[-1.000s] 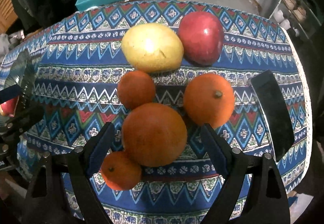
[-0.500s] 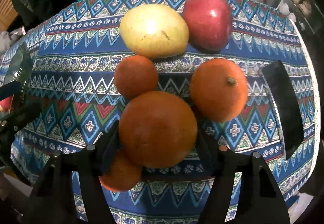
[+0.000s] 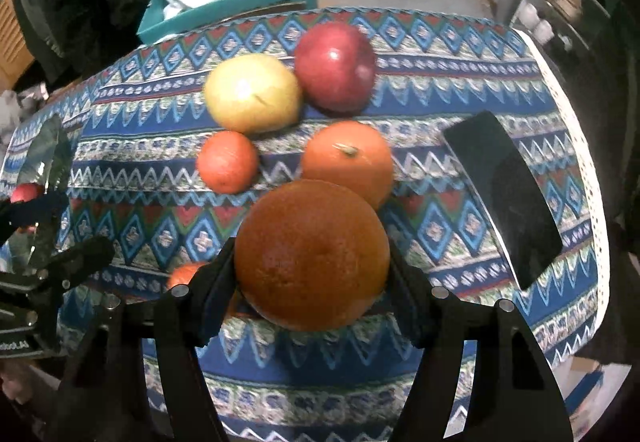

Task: Organize fruits
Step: 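Grasp the large orange with the right tool while the left tool grasps the smaller orange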

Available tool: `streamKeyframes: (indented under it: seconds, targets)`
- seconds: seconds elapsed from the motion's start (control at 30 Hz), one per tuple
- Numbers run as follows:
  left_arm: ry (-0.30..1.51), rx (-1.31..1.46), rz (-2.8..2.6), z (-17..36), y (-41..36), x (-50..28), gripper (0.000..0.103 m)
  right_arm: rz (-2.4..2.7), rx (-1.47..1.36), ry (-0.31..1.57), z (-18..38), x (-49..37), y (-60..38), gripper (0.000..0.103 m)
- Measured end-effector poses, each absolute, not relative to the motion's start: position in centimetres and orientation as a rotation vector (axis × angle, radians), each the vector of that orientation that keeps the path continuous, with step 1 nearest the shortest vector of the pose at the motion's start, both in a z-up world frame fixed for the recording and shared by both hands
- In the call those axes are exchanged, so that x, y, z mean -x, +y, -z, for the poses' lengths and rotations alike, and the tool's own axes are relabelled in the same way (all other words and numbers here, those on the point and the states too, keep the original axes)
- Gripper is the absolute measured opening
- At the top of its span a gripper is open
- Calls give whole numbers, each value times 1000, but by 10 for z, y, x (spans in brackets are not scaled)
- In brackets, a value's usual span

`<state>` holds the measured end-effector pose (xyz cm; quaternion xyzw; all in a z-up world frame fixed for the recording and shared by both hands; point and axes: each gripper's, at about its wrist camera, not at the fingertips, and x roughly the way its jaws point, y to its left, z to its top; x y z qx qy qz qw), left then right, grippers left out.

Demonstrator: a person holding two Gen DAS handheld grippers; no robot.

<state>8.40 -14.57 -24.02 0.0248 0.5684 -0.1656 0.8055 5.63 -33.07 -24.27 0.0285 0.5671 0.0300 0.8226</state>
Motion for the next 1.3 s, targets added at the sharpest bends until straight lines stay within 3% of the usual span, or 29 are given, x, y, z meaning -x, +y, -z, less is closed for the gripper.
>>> streamKeyframes:
  seconds: [0.7,0.9,1.03,1.3]
  targets:
    - [1318,-86,414,290,-203,-73,89,-6,-153,1201,251,-45,-370,69]
    - [1327,-67,425,297,-205,-74,71,-13,-158,1201,252,-46,-369,69]
    - [1325,-54,480,296,-209,-72,48,-17,-154,1199,252,-47,-368,69]
    - [1260,-122,468,284,-214,-67,47,-22,-124,1163,240,-47,-362,69]
